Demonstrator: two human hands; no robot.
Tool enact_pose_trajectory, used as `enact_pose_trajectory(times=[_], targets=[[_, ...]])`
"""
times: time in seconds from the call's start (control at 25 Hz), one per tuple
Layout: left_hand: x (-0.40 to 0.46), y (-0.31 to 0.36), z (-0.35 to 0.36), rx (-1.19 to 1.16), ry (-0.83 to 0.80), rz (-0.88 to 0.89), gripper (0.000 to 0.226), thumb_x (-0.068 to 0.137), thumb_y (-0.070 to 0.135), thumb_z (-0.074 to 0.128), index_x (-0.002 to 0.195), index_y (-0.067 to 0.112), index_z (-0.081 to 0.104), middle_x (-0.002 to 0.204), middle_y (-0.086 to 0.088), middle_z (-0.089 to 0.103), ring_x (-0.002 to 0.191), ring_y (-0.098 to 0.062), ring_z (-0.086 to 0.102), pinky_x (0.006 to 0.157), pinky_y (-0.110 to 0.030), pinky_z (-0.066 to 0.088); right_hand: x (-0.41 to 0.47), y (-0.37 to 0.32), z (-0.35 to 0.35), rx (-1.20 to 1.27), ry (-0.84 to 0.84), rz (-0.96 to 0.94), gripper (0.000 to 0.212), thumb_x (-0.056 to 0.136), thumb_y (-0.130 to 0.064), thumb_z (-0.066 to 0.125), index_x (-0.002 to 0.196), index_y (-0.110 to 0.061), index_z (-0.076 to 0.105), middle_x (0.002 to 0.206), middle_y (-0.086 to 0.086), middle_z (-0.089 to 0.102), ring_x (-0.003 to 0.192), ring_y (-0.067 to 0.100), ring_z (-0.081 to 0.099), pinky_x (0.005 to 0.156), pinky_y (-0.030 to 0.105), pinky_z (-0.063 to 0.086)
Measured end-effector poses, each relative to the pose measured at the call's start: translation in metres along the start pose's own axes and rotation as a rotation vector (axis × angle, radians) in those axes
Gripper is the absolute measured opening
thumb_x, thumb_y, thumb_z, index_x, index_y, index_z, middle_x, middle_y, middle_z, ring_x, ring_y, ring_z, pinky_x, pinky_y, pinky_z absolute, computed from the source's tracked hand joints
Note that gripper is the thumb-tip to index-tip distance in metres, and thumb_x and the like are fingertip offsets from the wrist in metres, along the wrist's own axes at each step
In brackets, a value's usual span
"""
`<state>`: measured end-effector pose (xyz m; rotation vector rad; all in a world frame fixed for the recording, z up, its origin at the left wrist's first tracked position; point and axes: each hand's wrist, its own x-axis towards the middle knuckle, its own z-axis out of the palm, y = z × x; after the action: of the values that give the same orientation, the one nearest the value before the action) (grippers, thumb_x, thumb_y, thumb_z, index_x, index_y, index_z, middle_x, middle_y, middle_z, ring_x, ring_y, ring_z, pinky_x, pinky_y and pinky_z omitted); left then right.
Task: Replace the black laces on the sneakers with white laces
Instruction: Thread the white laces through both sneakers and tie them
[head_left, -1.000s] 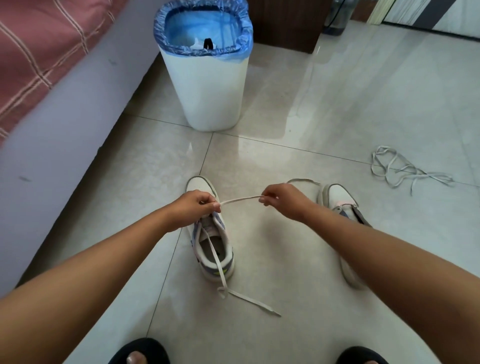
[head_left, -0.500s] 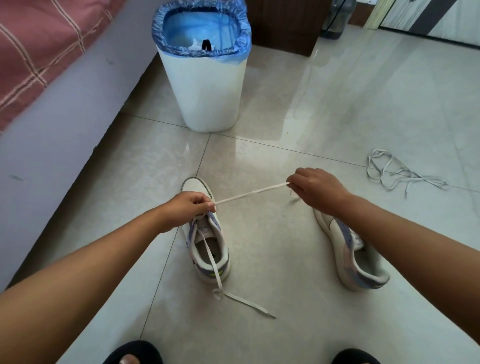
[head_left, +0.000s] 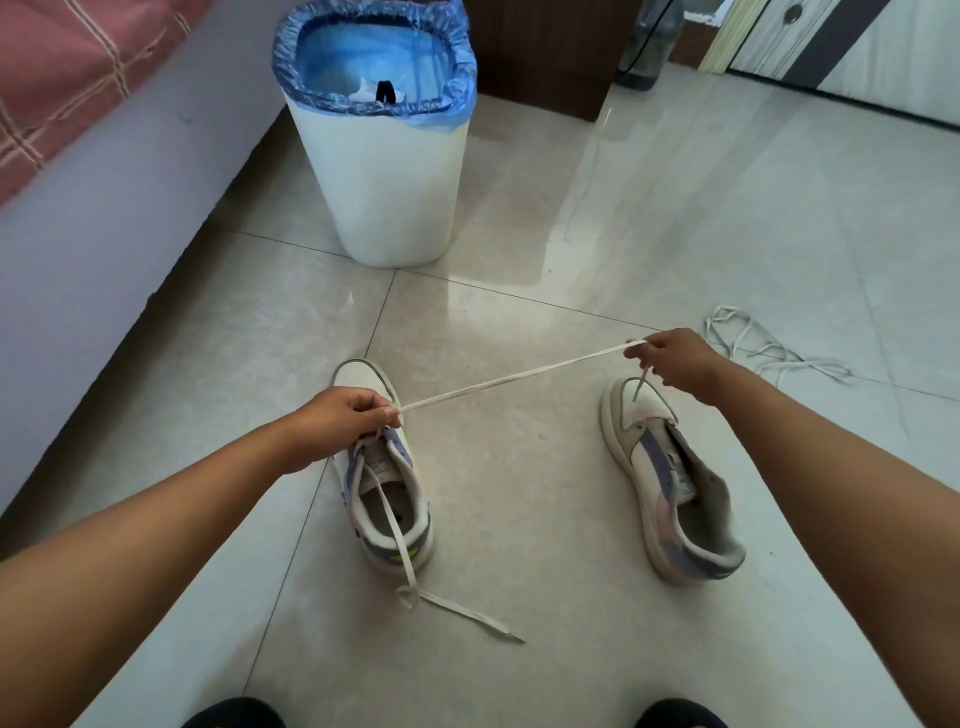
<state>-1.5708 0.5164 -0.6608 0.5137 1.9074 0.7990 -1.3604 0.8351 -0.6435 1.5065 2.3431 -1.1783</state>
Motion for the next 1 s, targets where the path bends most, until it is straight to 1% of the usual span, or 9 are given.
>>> enact_pose_trajectory(times=[0.08,0.16,0.32,0.44,0.52,0.64,0.76,0.88,1.0], targets=[[0.001,0.003,0.001,-0.019,0.031,-0.012,0.018,0.094,0.022,0.056,0.083,0.013,0.066,0.078,-0.002,0.060,0.071,-0.013,0.052,0.059,-0.018,0.042,-0.005,0.001,0.003,0.197,-0.106,0.135,0.024,0.092,-0.014,0.059,0.098,0.009,0.065,0.068,0.011,0.054,0.053,0.014,0.043,0.046,0.020,0.039],[0.003,0.009,0.002,-0.031,0.065,-0.020,0.019,0.095,0.023,0.055,0.087,0.011,0.068,0.079,0.000,0.061,0.072,-0.012,0.053,0.059,-0.019,0.042,-0.009,0.000,0.014,0.315,-0.197,0.263,0.025,0.089,-0.019,0.064,0.088,0.007,0.064,0.062,0.008,0.055,0.043,0.010,0.046,0.039,0.015,0.041],[0.008,0.017,0.006,-0.009,0.082,-0.017,0.021,0.094,0.022,0.056,0.093,0.006,0.070,0.073,0.003,0.059,0.062,-0.004,0.050,0.050,-0.011,0.038,-0.019,-0.011,0.059,0.587,-0.353,0.440,0.023,0.091,-0.020,0.059,0.081,0.001,0.060,0.055,0.007,0.062,0.042,0.006,0.059,0.040,0.014,0.049],[0.013,0.015,0.006,0.086,0.097,-0.009,0.022,0.093,0.023,0.058,0.094,0.006,0.072,0.080,-0.001,0.064,0.060,-0.005,0.049,0.049,-0.014,0.037,-0.032,-0.031,0.097,0.803,-0.441,0.406,0.006,0.090,0.002,0.055,0.086,0.002,0.058,0.076,0.010,0.059,0.061,0.011,0.064,0.052,0.017,0.055],[0.013,0.014,0.007,0.171,0.128,0.020,0.021,0.092,0.025,0.059,0.098,0.008,0.071,0.083,0.001,0.064,0.066,-0.007,0.052,0.056,-0.018,0.039,-0.042,-0.048,0.117,0.862,-0.480,0.328,0.009,0.088,0.011,0.053,0.088,0.003,0.058,0.081,0.012,0.059,0.071,0.016,0.063,0.058,0.018,0.056],[0.006,0.013,0.006,0.197,0.231,0.077,0.020,0.092,0.023,0.058,0.104,0.010,0.067,0.082,0.003,0.059,0.073,-0.009,0.052,0.061,-0.017,0.040,-0.056,-0.074,0.141,0.898,-0.496,0.258,0.012,0.087,0.012,0.054,0.091,0.001,0.058,0.080,0.014,0.060,0.068,0.019,0.064,0.059,0.021,0.057],[-0.010,0.003,-0.001,0.312,0.324,0.116,0.013,0.092,0.021,0.058,0.096,0.011,0.065,0.084,0.004,0.055,0.078,-0.011,0.051,0.065,-0.021,0.038,-0.067,-0.095,0.158,0.868,-0.481,0.221,0.013,0.087,0.007,0.057,0.096,-0.002,0.057,0.082,0.013,0.062,0.070,0.021,0.063,0.058,0.022,0.057],[-0.022,-0.012,-0.005,0.438,0.308,0.130,0.011,0.090,0.022,0.061,0.092,0.013,0.066,0.092,0.002,0.051,0.085,-0.014,0.051,0.076,-0.026,0.041,-0.072,-0.108,0.165,0.887,-0.461,0.187,0.012,0.087,0.009,0.056,0.090,-0.003,0.056,0.079,0.013,0.061,0.066,0.021,0.063,0.060,0.023,0.058],[-0.027,-0.021,0.000,0.455,0.280,0.148,0.011,0.087,0.023,0.064,0.091,0.014,0.068,0.092,0.001,0.050,0.088,-0.018,0.054,0.082,-0.030,0.045,-0.076,-0.111,0.167,0.841,-0.475,0.158,0.014,0.085,0.010,0.057,0.093,-0.001,0.057,0.077,0.013,0.062,0.062,0.020,0.063,0.062,0.024,0.058]])
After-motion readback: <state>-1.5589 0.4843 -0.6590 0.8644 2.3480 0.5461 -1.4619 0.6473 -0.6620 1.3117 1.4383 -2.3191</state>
